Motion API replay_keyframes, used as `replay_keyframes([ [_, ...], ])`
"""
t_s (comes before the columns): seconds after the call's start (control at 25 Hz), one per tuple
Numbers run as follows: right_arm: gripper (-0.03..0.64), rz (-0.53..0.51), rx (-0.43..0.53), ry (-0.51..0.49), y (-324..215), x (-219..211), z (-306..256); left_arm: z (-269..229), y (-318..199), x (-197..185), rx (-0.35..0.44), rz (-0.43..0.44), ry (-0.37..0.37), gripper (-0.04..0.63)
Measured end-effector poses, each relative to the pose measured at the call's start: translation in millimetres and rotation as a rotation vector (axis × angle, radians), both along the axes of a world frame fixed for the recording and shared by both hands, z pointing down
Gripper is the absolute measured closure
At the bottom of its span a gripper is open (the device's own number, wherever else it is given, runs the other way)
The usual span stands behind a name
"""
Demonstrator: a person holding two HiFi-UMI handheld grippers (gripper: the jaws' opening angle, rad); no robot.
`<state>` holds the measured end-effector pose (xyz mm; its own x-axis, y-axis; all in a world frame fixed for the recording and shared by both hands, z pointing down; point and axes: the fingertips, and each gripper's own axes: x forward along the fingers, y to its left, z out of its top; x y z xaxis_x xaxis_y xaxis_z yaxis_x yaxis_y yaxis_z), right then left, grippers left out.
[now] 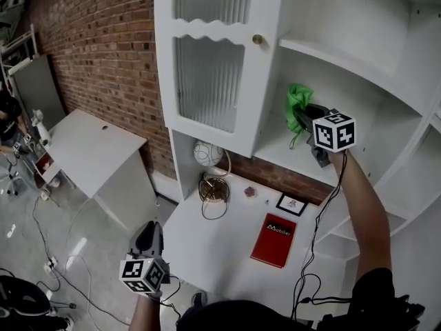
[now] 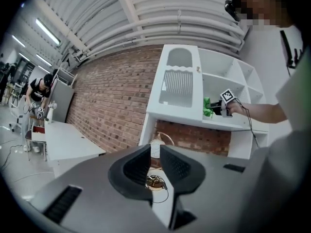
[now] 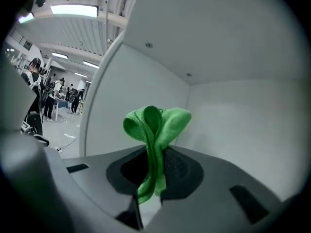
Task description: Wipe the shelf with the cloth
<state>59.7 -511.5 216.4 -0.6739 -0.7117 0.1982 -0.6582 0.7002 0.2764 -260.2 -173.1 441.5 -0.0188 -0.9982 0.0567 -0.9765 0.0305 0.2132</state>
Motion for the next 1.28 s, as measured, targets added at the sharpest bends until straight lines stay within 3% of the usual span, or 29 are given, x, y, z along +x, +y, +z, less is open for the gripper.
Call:
replay_keyframes([
  [0.24, 0.561, 0.05, -0.13, 0.033, -69.0, -17.2, 23.2, 11.9, 26.1, -27.6, -0.034, -0.077, 0.01, 0.538],
  [0.68, 0.562, 0.08, -0.253, 0.387, -100.3, -43.5, 76.7, 24.8, 36.4, -46.4, -0.045, -0.125, 0.035, 0.538],
  [0.8, 0.563, 0.104, -0.223, 0.509, -100.7, -40.5, 92.3, 26.3, 33.0, -42.9, -0.04, -0.115, 0.058, 0.538],
  [1.0, 0.563, 0.153, -0.16, 0.629, -96.7, -16.8, 92.6, 32.3, 21.8, -37.2, -0.05, -0.084, 0.055, 0.538],
  [1.28, 0.563, 0.246, -0.191, 0.684, -90.1, 56.7, 97.6, 38.8, -4.0, -16.5, -0.055, -0.001, 0.078, 0.538],
])
